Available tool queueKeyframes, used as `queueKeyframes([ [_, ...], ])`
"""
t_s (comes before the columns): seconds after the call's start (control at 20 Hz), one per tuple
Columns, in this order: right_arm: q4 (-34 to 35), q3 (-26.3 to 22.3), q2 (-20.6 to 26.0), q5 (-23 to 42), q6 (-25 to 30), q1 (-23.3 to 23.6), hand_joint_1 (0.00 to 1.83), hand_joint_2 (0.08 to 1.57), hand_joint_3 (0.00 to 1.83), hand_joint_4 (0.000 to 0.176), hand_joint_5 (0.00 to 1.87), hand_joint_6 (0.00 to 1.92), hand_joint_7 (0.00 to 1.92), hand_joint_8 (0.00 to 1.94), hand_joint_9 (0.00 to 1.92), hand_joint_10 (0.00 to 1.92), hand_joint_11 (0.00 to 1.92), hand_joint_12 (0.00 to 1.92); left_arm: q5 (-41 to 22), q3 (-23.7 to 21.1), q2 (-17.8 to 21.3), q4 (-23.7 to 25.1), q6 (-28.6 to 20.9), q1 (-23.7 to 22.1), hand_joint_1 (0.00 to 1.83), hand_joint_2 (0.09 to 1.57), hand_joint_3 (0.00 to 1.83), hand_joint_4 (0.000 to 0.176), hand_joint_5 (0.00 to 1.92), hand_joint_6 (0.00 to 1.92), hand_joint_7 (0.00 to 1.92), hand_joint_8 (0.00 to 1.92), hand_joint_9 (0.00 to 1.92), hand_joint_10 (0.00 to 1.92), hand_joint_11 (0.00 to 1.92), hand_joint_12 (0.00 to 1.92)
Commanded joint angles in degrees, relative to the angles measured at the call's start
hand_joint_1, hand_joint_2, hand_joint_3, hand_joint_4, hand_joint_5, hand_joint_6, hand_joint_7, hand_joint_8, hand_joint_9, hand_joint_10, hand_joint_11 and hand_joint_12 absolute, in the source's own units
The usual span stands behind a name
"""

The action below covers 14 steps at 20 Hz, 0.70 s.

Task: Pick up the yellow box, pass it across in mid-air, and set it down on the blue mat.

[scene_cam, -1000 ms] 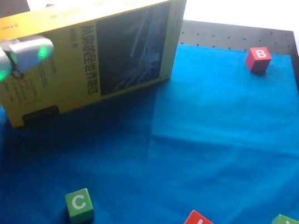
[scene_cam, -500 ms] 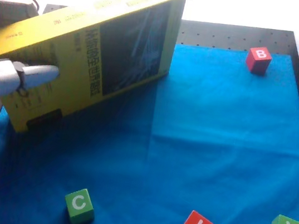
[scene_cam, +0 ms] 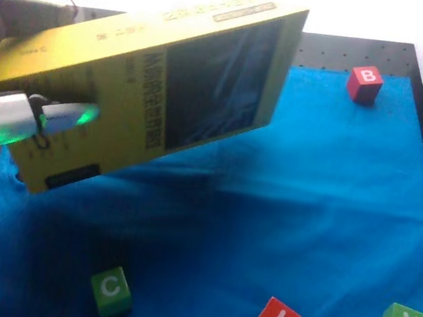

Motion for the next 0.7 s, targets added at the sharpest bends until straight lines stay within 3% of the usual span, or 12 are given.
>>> queueKeyframes([
  [0.0,-1.71,0.11,-0.19,8.07,0.04,1.7,0.49,1.23,0.0,0.048,0.0,0.0,0.0,0.0,0.0,0.0,0.0,0.0,-8.7,0.02,0.49,1.78,-0.57,-1.36,1.2,1.2,0.0,0.0,1.2,1.92,1.44,1.92,1.58,1.92,1.64,1.92],
  [0.05,-2.95,0.29,-0.54,8.02,0.04,3.06,0.54,1.21,0.0,0.027,0.0,0.0,0.0,0.0,0.0,0.0,0.0,0.0,-8.06,0.12,0.25,2.91,-0.52,-2.45,1.19,1.19,0.0,0.0,1.22,1.92,1.44,1.92,1.57,1.92,1.64,1.92],
  [0.15,-4.72,1.09,-1.78,7.3,0.04,5.51,0.66,1.16,0.0,0.001,0.0,0.0,0.0,0.0,0.0,0.0,0.0,0.36,-5.6,0.85,-0.94,5.54,-0.52,-5.01,1.2,1.2,0.0,0.0,1.19,1.92,1.41,1.92,1.55,1.92,1.63,1.92],
  [0.25,-6.59,2.48,-3.65,2.54,0.04,9.78,0.65,1.13,0.0,0.049,0.0,0.0,0.0,0.0,0.0,0.0,0.0,0.24,-2.25,1.73,-2.48,9.07,-0.54,-8.06,1.15,1.21,0.0,0.0,1.16,1.92,1.4,1.92,1.54,1.92,1.61,1.92],
  [0.3,-7.71,3.22,-4.78,-0.84,0.04,12.12,0.69,1.14,0.0,0.056,0.0,0.0,0.0,0.0,0.0,0.0,0.0,0.14,-1.2,1.8,-2.81,10.37,-0.54,-8.84,1.11,1.23,0.01,0.0,1.14,1.92,1.4,1.92,1.55,1.92,1.61,1.92],
  [0.35,-8.47,4.04,-5.89,-3.57,0.04,13.87,0.72,1.13,0.0,0.06,0.0,0.0,0.0,0.0,0.0,0.0,0.0,0.31,-0.9,1.79,-2.97,10.94,-0.57,-8.93,1.09,1.23,0.01,0.0,1.14,1.92,1.41,1.92,1.56,1.92,1.61,1.92],
  [0.4,-9.42,5.16,-7.8,-7.49,0.04,16.03,0.74,1.12,0.0,0.072,0.0,0.0,0.0,0.0,0.0,0.0,0.0,0.3,-0.84,1.9,-3.19,11.62,-1.52,-8.93,1.04,1.22,0.0,0.0,1.18,1.92,1.43,1.92,1.57,1.92,1.61,1.92],
  [0.45,-9.85,6.05,-9.08,-10.53,0.04,17.26,0.7,1.12,0.0,0.072,0.0,0.0,0.0,0.0,0.0,0.0,0.0,0.43,-0.5,2.13,-3.51,13.11,-2.59,-9.18,1.11,1.21,0.0,0.0,1.21,1.92,1.45,1.92,1.59,1.92,1.63,1.92],
  [0.5,-9.99,6.47,-9.73,-12.19,0.04,17.65,0.69,1.13,0.0,0.062,0.0,0.0,0.0,0.0,0.0,0.0,0.0,0.46,-0.29,2.13,-3.69,13.93,-2.65,-9.69,1.12,1.2,0.0,0.0,1.22,1.92,1.46,1.92,1.58,1.92,1.63,1.92],
  [0.55,-9.99,6.8,-10.16,-13.34,0.04,17.76,0.71,1.11,0.0,0.029,0.0,0.0,0.0,0.0,0.0,0.0,0.0,0.25,-0.14,2.13,-3.96,15.3,-2.65,-10.52,1.12,1.2,0.0,0.0,1.23,1.92,1.45,1.92,1.58,1.92,1.62,1.92],
  [0.65,-9.95,7.3,-10.67,-15.2,0.05,17.76,0.67,1.1,0.0,0.015,0.0,0.0,0.0,0.0,0.0,0.0,0.0,0.03,-0.87,2.07,-4.31,17.84,-2.64,-12.36,1.16,1.18,0.0,0.0,1.19,1.92,1.43,1.92,1.58,1.92,1.64,1.92],
])
